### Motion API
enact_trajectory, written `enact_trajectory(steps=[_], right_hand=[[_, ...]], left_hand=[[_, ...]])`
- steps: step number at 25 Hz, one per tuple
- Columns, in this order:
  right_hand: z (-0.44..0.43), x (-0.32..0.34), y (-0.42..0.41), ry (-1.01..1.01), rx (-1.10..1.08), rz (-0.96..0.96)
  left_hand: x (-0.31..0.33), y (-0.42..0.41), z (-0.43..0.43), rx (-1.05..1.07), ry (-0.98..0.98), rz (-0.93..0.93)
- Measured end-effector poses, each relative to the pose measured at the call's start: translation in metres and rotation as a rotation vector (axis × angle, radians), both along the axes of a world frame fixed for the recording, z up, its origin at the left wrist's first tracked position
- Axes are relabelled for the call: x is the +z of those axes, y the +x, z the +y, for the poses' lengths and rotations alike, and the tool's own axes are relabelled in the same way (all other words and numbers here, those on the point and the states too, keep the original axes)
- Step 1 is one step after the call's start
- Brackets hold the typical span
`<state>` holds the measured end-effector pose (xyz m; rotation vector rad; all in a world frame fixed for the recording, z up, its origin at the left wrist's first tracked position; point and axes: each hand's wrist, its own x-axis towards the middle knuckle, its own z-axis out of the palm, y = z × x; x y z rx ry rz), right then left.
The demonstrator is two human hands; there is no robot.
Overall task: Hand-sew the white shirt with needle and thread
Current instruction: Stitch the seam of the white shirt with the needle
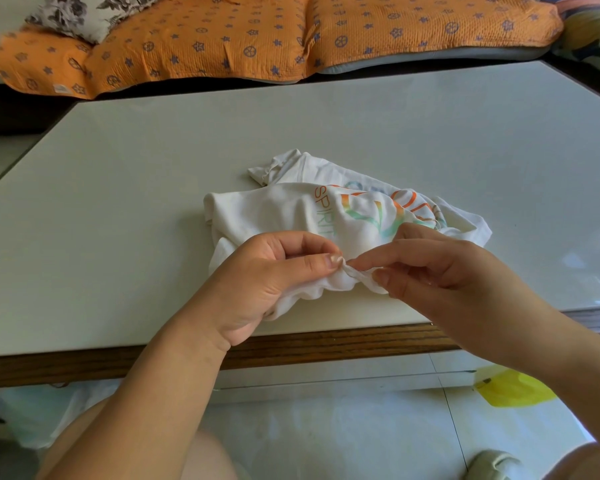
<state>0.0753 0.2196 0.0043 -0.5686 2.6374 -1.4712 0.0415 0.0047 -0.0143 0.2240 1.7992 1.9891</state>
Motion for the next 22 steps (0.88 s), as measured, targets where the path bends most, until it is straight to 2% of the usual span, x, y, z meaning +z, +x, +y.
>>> enact_trajectory(steps=[4,13,17,22], right_hand=[[-0.003,0.001,0.002,-0.045,-0.032,-0.026],[-0.013,-0.001,0.001,-0.282,-0.144,-0.191],[-0.016,0.004,0.005,-0.279,-0.210,-0.137],[-0.021,0.006,0.008,-0.160,-0.276,-0.081]], left_hand=[[0.004,0.003,0.004,-0.016,-0.006,-0.001],[0.003,0.006,0.011,-0.011,0.028,-0.052],[0.003,0.006,0.016,0.050,0.026,-0.074],[0.002,0.006,0.020,0.117,-0.036,-0.070]])
